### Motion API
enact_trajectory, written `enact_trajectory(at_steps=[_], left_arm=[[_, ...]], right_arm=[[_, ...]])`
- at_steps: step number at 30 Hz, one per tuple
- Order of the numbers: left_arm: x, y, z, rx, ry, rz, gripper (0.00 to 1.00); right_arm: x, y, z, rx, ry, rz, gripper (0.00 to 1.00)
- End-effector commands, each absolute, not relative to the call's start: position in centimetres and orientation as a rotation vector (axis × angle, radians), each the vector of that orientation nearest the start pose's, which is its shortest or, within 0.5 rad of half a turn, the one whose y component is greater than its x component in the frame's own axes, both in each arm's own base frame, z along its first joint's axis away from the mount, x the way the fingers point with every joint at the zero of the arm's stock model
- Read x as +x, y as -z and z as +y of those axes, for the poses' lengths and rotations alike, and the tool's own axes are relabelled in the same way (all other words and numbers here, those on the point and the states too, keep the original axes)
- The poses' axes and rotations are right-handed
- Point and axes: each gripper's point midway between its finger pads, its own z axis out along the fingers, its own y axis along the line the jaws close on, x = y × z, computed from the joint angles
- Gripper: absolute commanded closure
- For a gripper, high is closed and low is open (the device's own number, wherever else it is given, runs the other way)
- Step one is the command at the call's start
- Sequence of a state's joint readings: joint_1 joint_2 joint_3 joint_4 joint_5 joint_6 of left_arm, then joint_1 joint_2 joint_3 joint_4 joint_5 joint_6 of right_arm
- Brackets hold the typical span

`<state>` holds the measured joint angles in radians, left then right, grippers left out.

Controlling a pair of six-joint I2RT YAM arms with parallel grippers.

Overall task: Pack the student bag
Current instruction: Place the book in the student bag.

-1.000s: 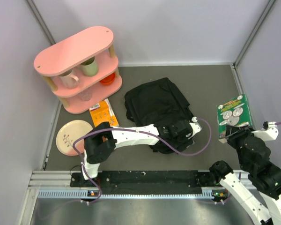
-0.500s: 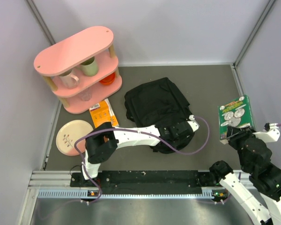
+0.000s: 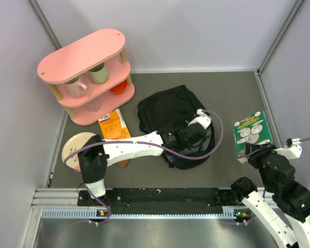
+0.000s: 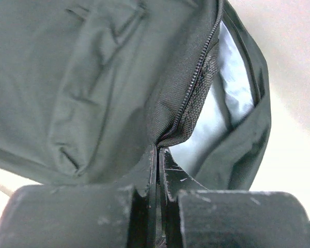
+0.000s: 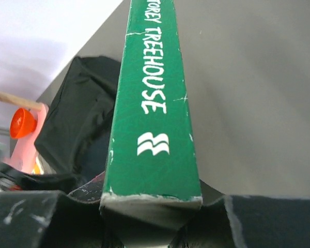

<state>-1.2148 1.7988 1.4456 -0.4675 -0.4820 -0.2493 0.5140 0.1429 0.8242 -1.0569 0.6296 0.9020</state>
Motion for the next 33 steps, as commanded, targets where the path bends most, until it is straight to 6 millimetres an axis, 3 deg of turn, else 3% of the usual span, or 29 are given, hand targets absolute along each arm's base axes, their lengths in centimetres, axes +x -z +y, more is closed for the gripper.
enact_trajectory(at_steps=[1, 6, 11, 13, 18, 22, 30, 32, 33], left_arm=[[26.1, -23.5, -38.8, 0.577, 0.253, 1.987, 1.00], [28.2, -29.7, -37.8, 0.389, 0.391, 1.881, 1.00], [28.5, -33.2, -38.1, 0.361, 0.468, 1.802, 1.00], [28.2, -33.4, -38.6, 0.394, 0.494, 1.799, 1.00], [27.5, -32.8, -38.9, 0.408, 0.535, 1.812, 1.00], [27.1, -32.9, -38.9, 0.401, 0.578, 1.805, 1.00], [26.9, -33.2, -38.6, 0.397, 0.579, 1.797, 1.00], [26.9, -33.1, -38.5, 0.399, 0.580, 1.798, 1.00], [26.8, -33.1, -38.6, 0.399, 0.581, 1.800, 1.00]], right_arm=[[15.2, -23.6, 2.8, 0.756, -0.544, 1.788, 1.00], [15.6, -22.9, 5.9, 0.658, -0.677, 1.844, 1.00], [15.7, -22.8, 10.3, 0.571, -0.910, 1.895, 1.00], [15.5, -22.4, 11.9, 0.543, -0.987, 1.929, 1.00], [15.8, -24.0, 15.3, 0.472, -1.230, 1.876, 1.00], [16.2, -22.2, 17.4, 0.512, -1.347, 1.935, 1.00], [17.1, -21.9, 19.4, 0.548, -1.531, 1.880, 1.00], [17.2, -22.7, 19.9, 0.557, -1.596, 1.849, 1.00], [17.4, -21.9, 20.1, 0.579, -1.606, 1.870, 1.00]])
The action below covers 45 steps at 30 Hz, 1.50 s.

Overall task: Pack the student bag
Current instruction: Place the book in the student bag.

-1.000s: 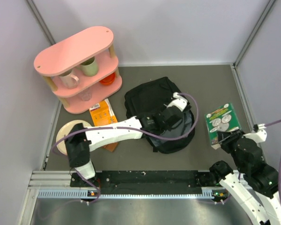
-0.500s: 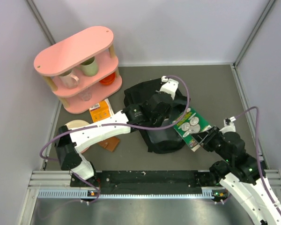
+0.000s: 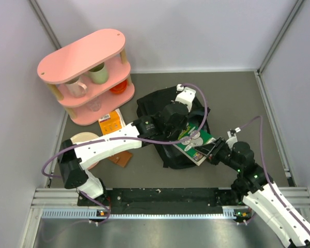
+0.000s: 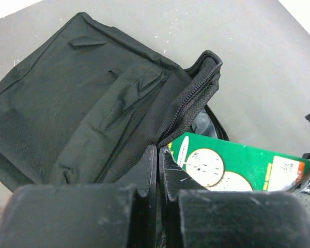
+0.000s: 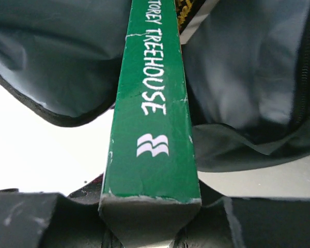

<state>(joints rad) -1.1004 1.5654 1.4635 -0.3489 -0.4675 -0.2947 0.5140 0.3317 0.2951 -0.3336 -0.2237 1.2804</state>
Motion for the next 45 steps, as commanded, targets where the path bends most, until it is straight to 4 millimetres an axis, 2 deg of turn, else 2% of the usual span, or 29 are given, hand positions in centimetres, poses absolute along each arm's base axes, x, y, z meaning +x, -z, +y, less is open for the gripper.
enact_trajectory(at_steps=[1, 2, 3, 5, 7, 12, 17, 20, 23, 26, 27, 29, 30, 31, 33, 34, 36, 37, 38, 40, 41, 43, 45], left_arm=[[26.8, -33.1, -38.5, 0.400, 0.584, 1.800, 1.00], [26.7, -33.0, -38.6, 0.405, 0.587, 1.802, 1.00], [26.6, -33.0, -38.7, 0.410, 0.595, 1.801, 1.00], [26.6, -33.0, -38.7, 0.409, 0.602, 1.803, 1.00], [26.5, -33.1, -38.6, 0.408, 0.608, 1.803, 1.00], [26.1, -34.0, -38.7, 0.415, 0.639, 1.785, 1.00], [25.9, -33.9, -38.8, 0.423, 0.654, 1.789, 1.00], [25.6, -34.0, -39.0, 0.435, 0.670, 1.787, 1.00], [25.5, -34.3, -39.0, 0.437, 0.683, 1.774, 1.00], [25.4, -34.5, -39.0, 0.441, 0.691, 1.767, 1.00], [25.3, -34.7, -38.9, 0.441, 0.692, 1.764, 1.00], [25.3, -34.9, -39.0, 0.445, 0.694, 1.759, 1.00], [25.3, -35.1, -38.9, 0.445, 0.694, 1.754, 1.00], [25.3, -35.2, -38.9, 0.446, 0.694, 1.750, 1.00], [25.5, -35.4, -38.8, 0.448, 0.687, 1.744, 1.00], [25.5, -35.6, -38.8, 0.448, 0.685, 1.739, 1.00], [25.5, -35.7, -38.8, 0.463, 0.672, 1.734, 1.00], [25.7, -35.7, -38.6, 0.468, 0.656, 1.733, 1.00], [25.7, -35.8, -38.4, 0.461, 0.646, 1.737, 1.00], [25.7, -36.3, -37.9, 0.447, 0.638, 1.754, 1.00], [25.6, -36.7, -37.7, 0.442, 0.640, 1.756, 1.00], [25.4, -37.1, -37.4, 0.445, 0.646, 1.749, 1.00], [25.3, -37.2, -37.2, 0.444, 0.663, 1.740, 1.00]], right_arm=[[17.4, -22.1, 20.5, 0.571, -1.638, 1.868, 1.00], [17.6, -22.6, 20.7, 0.563, -1.669, 1.836, 1.00], [18.0, -21.7, 20.9, 0.609, -1.682, 1.857, 1.00], [18.6, -21.7, 20.9, 0.629, -1.688, 1.839, 1.00], [19.5, -20.9, 20.9, 0.671, -1.655, 1.859, 1.00], [21.5, -21.9, 20.8, 0.696, -1.653, 1.763, 1.00], [23.4, -20.7, 21.2, 0.710, -1.585, 1.790, 1.00], [24.4, -19.1, 21.0, 0.812, -1.572, 1.786, 1.00], [25.2, -18.8, 20.9, 0.832, -1.538, 1.786, 1.00], [26.5, -20.5, 20.9, 0.821, -1.502, 1.751, 1.00], [27.1, -20.0, 20.8, 0.834, -1.462, 1.762, 1.00], [27.7, -20.3, 21.1, 0.825, -1.453, 1.757, 1.00], [28.2, -19.6, 21.1, 0.844, -1.425, 1.764, 1.00], [28.2, -19.2, 21.5, 0.846, -1.422, 1.775, 1.00], [28.6, -19.6, 21.9, 0.849, -1.453, 1.736, 1.00], [28.8, -18.4, 22.5, 0.864, -1.444, 1.774, 1.00], [29.4, -18.9, 23.3, 0.852, -1.466, 1.748, 1.00], [29.6, -17.8, 23.7, 0.859, -1.442, 1.773, 1.00], [29.7, -17.5, 24.2, 0.850, -1.442, 1.789, 1.00], [30.8, -18.0, 24.0, 0.832, -1.402, 1.725, 1.00], [31.5, -17.2, 24.5, 0.833, -1.386, 1.745, 1.00], [31.9, -17.3, 25.3, 0.780, -1.393, 1.752, 1.00], [32.5, -16.5, 26.5, 0.768, -1.377, 1.781, 0.96]])
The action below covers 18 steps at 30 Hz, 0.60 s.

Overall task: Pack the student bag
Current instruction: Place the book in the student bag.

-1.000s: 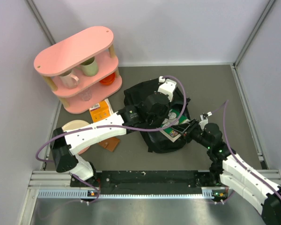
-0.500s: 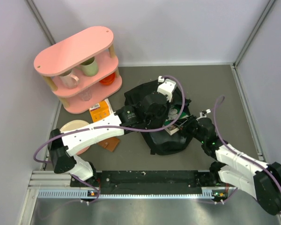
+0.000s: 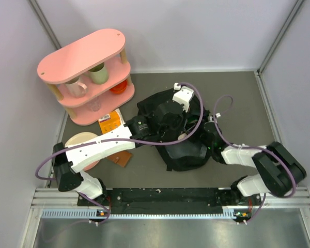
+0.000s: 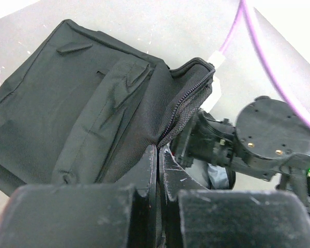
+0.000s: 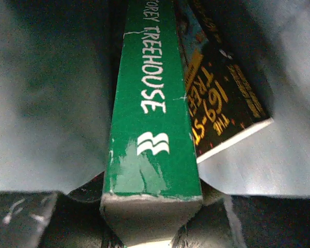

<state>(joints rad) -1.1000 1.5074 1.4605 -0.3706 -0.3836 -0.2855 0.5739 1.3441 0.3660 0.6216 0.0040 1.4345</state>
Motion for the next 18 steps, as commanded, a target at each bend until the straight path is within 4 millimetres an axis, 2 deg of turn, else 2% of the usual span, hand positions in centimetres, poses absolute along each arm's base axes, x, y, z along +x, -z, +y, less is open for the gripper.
enact_trajectory(at_steps=[1, 2, 4, 5, 9, 11, 12, 13, 15, 18], left_arm=[[25.4, -37.1, -37.1, 0.440, 0.671, 1.747, 1.00], [25.3, -36.9, -37.2, 0.441, 0.687, 1.752, 1.00], [25.4, -36.5, -36.9, 0.424, 0.699, 1.763, 1.00], [25.4, -36.5, -36.8, 0.419, 0.703, 1.764, 1.00], [25.4, -35.8, -36.3, 0.409, 0.697, 1.777, 1.00], [25.4, -35.7, -36.1, 0.403, 0.694, 1.778, 1.00], [25.5, -35.4, -36.0, 0.400, 0.692, 1.785, 1.00], [25.5, -35.3, -36.0, 0.400, 0.694, 1.787, 1.00], [25.5, -34.6, -36.1, 0.403, 0.690, 1.801, 1.00], [25.6, -34.1, -36.1, 0.406, 0.685, 1.811, 1.00]], right_arm=[[32.8, -16.4, 26.8, 0.765, -1.382, 1.769, 0.94], [33.0, -14.8, 26.9, 0.786, -1.362, 1.791, 0.90], [33.4, -13.5, 26.5, 0.838, -1.342, 1.783, 0.85], [33.3, -13.2, 26.5, 0.849, -1.361, 1.768, 0.79], [32.0, -10.8, 27.0, 0.866, -1.401, 1.835, 0.58], [30.9, -9.3, 26.2, 0.882, -1.380, 1.860, 0.45], [30.7, -9.3, 26.0, 0.884, -1.386, 1.847, 0.40], [30.4, -9.4, 25.8, 0.878, -1.388, 1.848, 0.38], [29.4, -8.0, 25.4, 0.877, -1.345, 1.915, 0.36], [28.5, -8.1, 25.2, 0.850, -1.341, 1.942, 0.34]])
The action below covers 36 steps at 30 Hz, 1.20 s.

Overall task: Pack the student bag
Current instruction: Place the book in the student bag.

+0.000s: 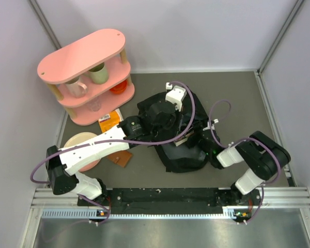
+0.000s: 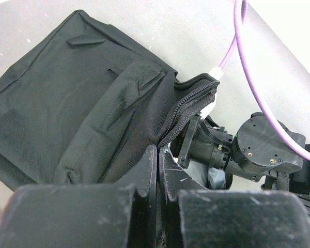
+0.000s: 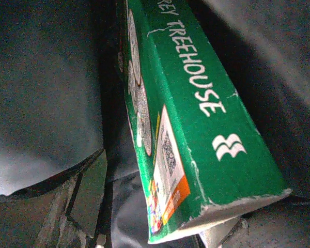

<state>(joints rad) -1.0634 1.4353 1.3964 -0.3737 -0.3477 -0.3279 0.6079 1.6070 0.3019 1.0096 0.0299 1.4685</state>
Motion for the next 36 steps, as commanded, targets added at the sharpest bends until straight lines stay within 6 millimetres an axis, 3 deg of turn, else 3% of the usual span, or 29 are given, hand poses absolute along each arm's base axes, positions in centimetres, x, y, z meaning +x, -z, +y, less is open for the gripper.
enact_trajectory(at_steps=[1, 3, 4, 5, 7, 13, 15, 17, 20, 21, 23, 30, 33, 36], left_arm=[[25.5, -34.0, -36.1, 0.407, 0.685, 1.814, 1.00], [25.5, -33.6, -36.1, 0.408, 0.680, 1.821, 1.00], [25.6, -33.5, -36.1, 0.409, 0.678, 1.823, 1.00], [25.6, -33.4, -36.2, 0.413, 0.677, 1.825, 1.00], [25.5, -33.3, -36.2, 0.416, 0.676, 1.828, 1.00], [25.5, -33.2, -36.5, 0.419, 0.689, 1.832, 1.00], [25.4, -33.1, -36.5, 0.420, 0.694, 1.836, 1.00], [25.4, -33.1, -36.4, 0.408, 0.697, 1.836, 1.00], [25.5, -33.1, -36.5, 0.403, 0.699, 1.827, 1.00], [25.5, -33.1, -36.5, 0.403, 0.701, 1.828, 1.00], [25.4, -33.1, -36.7, 0.410, 0.710, 1.831, 1.00], [25.0, -32.8, -37.1, 0.432, 0.731, 1.840, 1.00], [24.9, -33.2, -37.1, 0.434, 0.740, 1.835, 1.00], [24.8, -33.3, -36.9, 0.434, 0.736, 1.841, 1.00]], right_arm=[[28.0, -7.4, 24.9, 0.864, -1.313, 1.974, 0.32], [27.5, -7.6, 24.5, 0.854, -1.292, 1.993, 0.32], [26.9, -6.2, 24.1, 0.877, -1.231, 2.062, 0.31], [26.8, -7.0, 24.1, 0.836, -1.226, 2.060, 0.32], [26.3, -6.5, 23.4, 0.842, -1.171, 2.100, 0.31], [26.2, -8.9, 22.4, 0.811, -1.089, 2.102, 0.31], [25.6, -8.7, 21.9, 0.814, -1.040, 2.143, 0.32], [25.5, -8.6, 22.0, 0.796, -1.032, 2.166, 0.38], [25.7, -8.8, 22.5, 0.783, -1.059, 2.155, 0.55], [25.9, -8.6, 22.5, 0.793, -1.060, 2.155, 0.77], [26.1, -8.3, 22.7, 0.808, -1.063, 2.158, 0.97], [29.4, -12.8, 25.9, 0.787, -1.275, 1.995, 1.00], [30.2, -12.9, 27.1, 0.813, -1.324, 1.988, 1.00], [31.3, -12.2, 26.6, 0.958, -1.298, 1.882, 1.00]])
